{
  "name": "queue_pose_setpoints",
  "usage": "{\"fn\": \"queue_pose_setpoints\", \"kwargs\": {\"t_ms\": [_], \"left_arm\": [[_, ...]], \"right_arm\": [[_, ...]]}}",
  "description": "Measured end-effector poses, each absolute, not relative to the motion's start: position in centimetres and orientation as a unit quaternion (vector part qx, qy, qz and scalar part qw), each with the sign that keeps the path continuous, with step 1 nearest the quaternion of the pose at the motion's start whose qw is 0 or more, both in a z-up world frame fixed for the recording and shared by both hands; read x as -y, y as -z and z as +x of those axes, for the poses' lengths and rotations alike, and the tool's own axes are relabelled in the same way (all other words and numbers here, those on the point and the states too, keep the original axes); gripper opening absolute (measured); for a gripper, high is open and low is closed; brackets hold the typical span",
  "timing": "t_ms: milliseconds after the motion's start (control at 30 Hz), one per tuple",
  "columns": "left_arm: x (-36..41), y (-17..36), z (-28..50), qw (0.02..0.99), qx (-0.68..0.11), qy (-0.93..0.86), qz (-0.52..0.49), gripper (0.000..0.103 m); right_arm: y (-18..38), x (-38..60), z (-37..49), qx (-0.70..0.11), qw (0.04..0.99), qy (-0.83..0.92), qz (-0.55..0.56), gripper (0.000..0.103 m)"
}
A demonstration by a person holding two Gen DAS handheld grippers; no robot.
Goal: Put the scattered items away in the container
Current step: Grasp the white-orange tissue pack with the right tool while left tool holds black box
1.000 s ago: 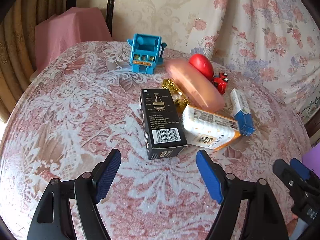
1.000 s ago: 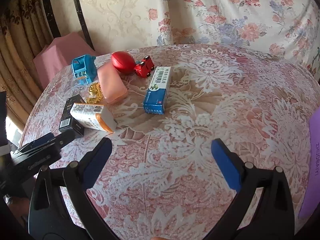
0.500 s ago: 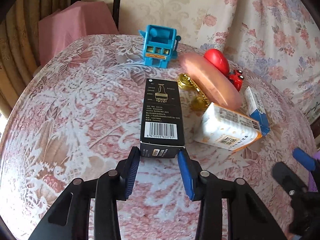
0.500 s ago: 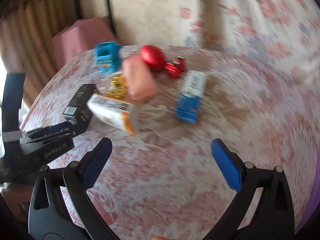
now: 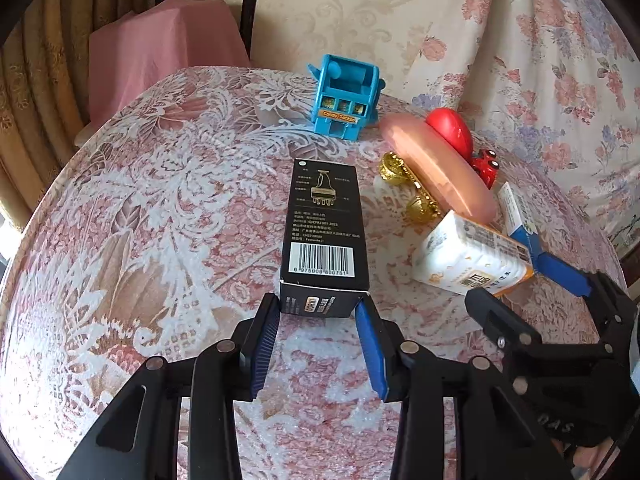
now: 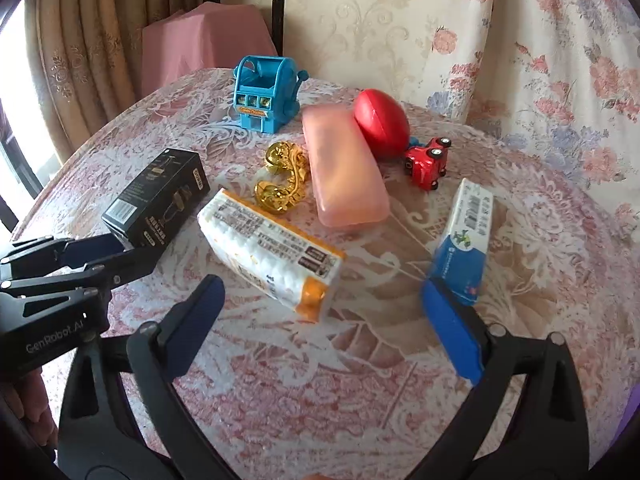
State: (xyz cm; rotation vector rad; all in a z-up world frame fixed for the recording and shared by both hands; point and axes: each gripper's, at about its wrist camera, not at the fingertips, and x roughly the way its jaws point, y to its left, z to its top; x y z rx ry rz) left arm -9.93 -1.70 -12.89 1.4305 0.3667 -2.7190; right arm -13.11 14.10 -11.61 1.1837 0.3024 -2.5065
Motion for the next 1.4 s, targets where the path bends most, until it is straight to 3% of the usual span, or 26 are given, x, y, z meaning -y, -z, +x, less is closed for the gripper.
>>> {"fn": "queue_pose_setpoints", "kwargs": {"t_ms": [100, 200, 300, 367, 433, 467, 500, 567, 867, 1067, 1333, 1400], "left_arm": [[1.8, 13.0, -9.9, 0.025, -0.121, 0.878, 0.463, 0.04], [1.8, 12.9, -9.8, 0.025, -0.121, 0.878, 0.462, 0.04], [1.8, 12.9, -9.8, 0.026, -0.122, 0.878, 0.462, 0.04], [1.7, 12.9, -9.7, 0.024, -0.122, 0.878, 0.462, 0.04], [1.6, 12.8, -9.7, 0.023, -0.121, 0.879, 0.461, 0.04], [1.6, 12.8, -9.7, 0.022, -0.121, 0.879, 0.46, 0.04], [1.6, 12.8, -9.6, 0.022, -0.121, 0.879, 0.46, 0.04], [1.6, 12.8, -9.6, 0.021, -0.122, 0.879, 0.461, 0.04], [2.2, 13.2, -9.8, 0.024, -0.128, 0.877, 0.462, 0.04], [2.4, 13.2, -9.8, 0.022, -0.134, 0.877, 0.462, 0.04], [2.4, 13.2, -9.8, 0.023, -0.13, 0.878, 0.46, 0.04], [2.4, 13.2, -9.8, 0.023, -0.129, 0.878, 0.46, 0.04]], "right_arm": [[12.1, -15.1, -13.6, -0.064, 0.175, 0.875, 0.448, 0.025], [12.5, -16.1, -14.1, -0.021, 0.173, 0.862, 0.477, 0.015], [12.8, -17.1, -14.4, 0.013, 0.168, 0.85, 0.498, 0.013], [12.5, -16.6, -14.0, -0.026, 0.17, 0.861, 0.479, 0.013], [12.2, -16.0, -13.7, -0.068, 0.172, 0.87, 0.458, 0.016], [12.1, -15.7, -13.5, -0.089, 0.173, 0.873, 0.446, 0.027], [11.9, -15.4, -13.3, -0.11, 0.174, 0.877, 0.435, 0.051], [11.6, -14.8, -12.9, -0.151, 0.175, 0.882, 0.411, 0.074], [10.3, -12.1, -11.3, -0.333, 0.176, 0.879, 0.293, 0.075], [11.9, -10.1, -10.7, -0.435, 0.214, 0.83, 0.276, 0.075], [13.0, -10.0, -12.6, -0.434, 0.221, 0.823, 0.292, 0.075], [12.8, -10.3, -13.0, -0.406, 0.227, 0.831, 0.305, 0.066]]}}
